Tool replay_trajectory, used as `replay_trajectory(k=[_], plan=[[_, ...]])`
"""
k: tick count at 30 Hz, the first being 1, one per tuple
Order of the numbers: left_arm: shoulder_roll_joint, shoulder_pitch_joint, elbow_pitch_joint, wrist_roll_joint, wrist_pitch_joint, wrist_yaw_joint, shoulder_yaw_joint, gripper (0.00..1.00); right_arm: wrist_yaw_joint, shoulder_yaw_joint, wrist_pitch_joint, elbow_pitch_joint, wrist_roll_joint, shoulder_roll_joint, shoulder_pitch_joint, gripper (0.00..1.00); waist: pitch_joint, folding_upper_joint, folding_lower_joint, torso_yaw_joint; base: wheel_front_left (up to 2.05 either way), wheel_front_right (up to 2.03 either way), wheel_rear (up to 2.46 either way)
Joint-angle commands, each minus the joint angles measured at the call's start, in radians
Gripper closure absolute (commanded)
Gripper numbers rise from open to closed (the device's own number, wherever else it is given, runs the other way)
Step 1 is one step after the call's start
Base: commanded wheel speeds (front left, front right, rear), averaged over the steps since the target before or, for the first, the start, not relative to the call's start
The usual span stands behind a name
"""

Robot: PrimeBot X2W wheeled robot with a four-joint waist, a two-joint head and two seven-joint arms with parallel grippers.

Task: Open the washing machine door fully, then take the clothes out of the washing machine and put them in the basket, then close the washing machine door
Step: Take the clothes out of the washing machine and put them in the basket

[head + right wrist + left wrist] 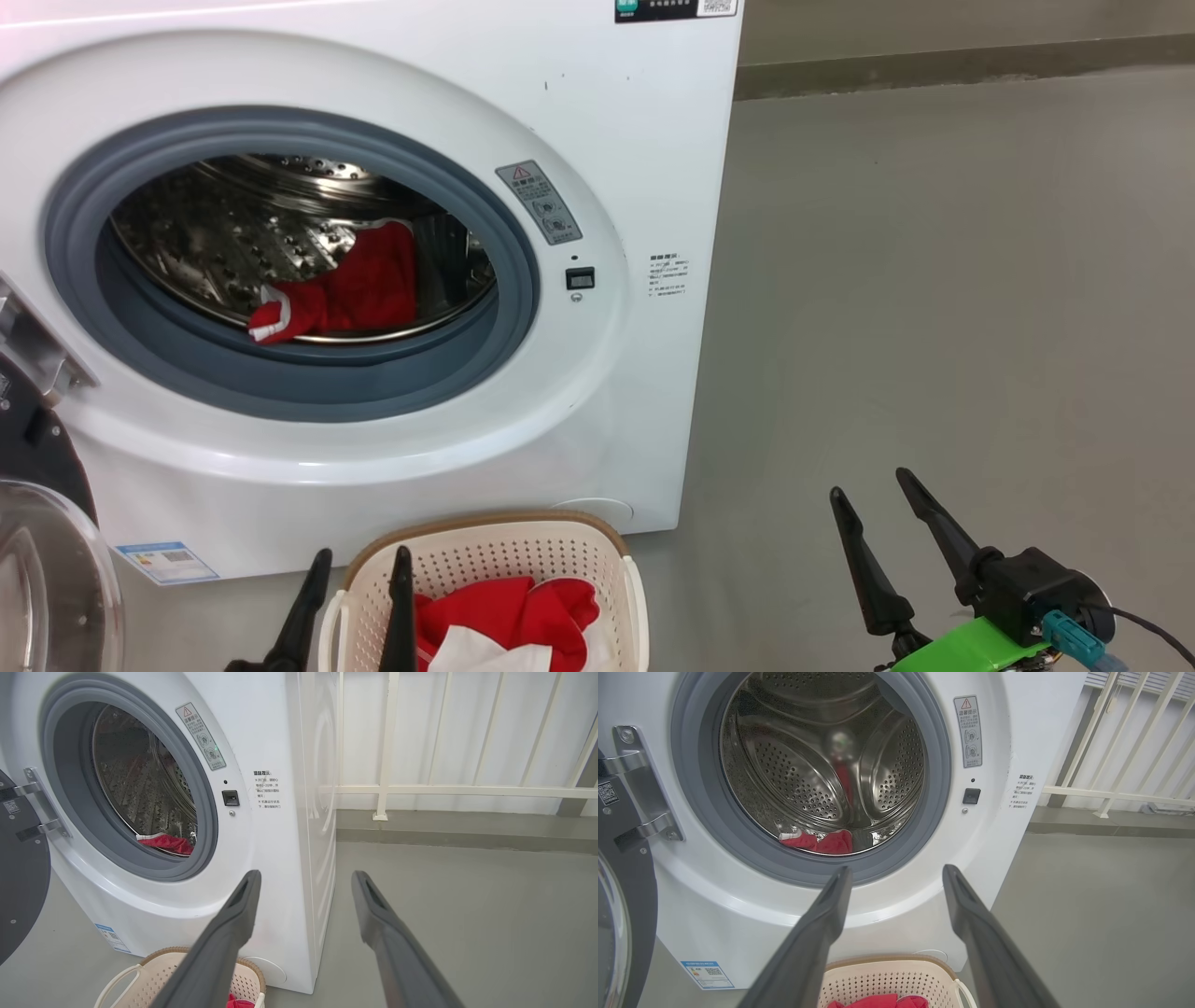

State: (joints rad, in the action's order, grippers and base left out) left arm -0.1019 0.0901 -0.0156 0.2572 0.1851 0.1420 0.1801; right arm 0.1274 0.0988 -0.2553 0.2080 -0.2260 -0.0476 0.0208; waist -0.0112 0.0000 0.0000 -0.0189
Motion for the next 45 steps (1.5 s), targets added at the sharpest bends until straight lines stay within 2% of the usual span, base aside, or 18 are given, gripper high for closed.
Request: replay_trajectory(k=[1, 13, 31, 38, 45], plan=[[-0.011, -0.012, 0.032, 0.005, 0.001, 0.007, -0.036, 0.0, 0.003, 0.017, -0.006, -0.022, 0.0, -0.003, -0.009, 0.0, 0.005, 0.0, 0.0, 0.0, 0.0, 0.0, 0.0], [-0.015, 0.006, 0.051, 0.006, -0.017, 0.029, -0.03, 0.0, 0.003, 0.016, -0.006, -0.025, -0.009, -0.003, 0.006, 0.0, 0.011, 0.0, 0.0, -0.001, 0.0, 0.0, 0.0], [-0.023, -0.018, 0.025, 0.017, -0.005, 0.033, -0.03, 0.0, 0.003, 0.021, -0.006, -0.031, -0.007, -0.003, 0.0, 0.0, -0.011, 0.0, 0.0, -0.009, 0.0, 0.0, 0.0], [-0.018, -0.086, 0.0, 0.02, -0.019, 0.027, -0.012, 0.0, 0.003, 0.018, -0.006, -0.048, 0.001, -0.003, -0.033, 0.0, -0.085, 0.0, 0.0, -0.017, 0.0, 0.0, 0.0], [-0.02, -0.244, -0.076, 0.013, -0.045, 0.014, 0.002, 0.0, 0.003, 0.008, -0.006, -0.078, 0.012, -0.003, -0.089, 0.0, -0.214, 0.0, 0.0, -0.024, 0.0, 0.0, 0.0]])
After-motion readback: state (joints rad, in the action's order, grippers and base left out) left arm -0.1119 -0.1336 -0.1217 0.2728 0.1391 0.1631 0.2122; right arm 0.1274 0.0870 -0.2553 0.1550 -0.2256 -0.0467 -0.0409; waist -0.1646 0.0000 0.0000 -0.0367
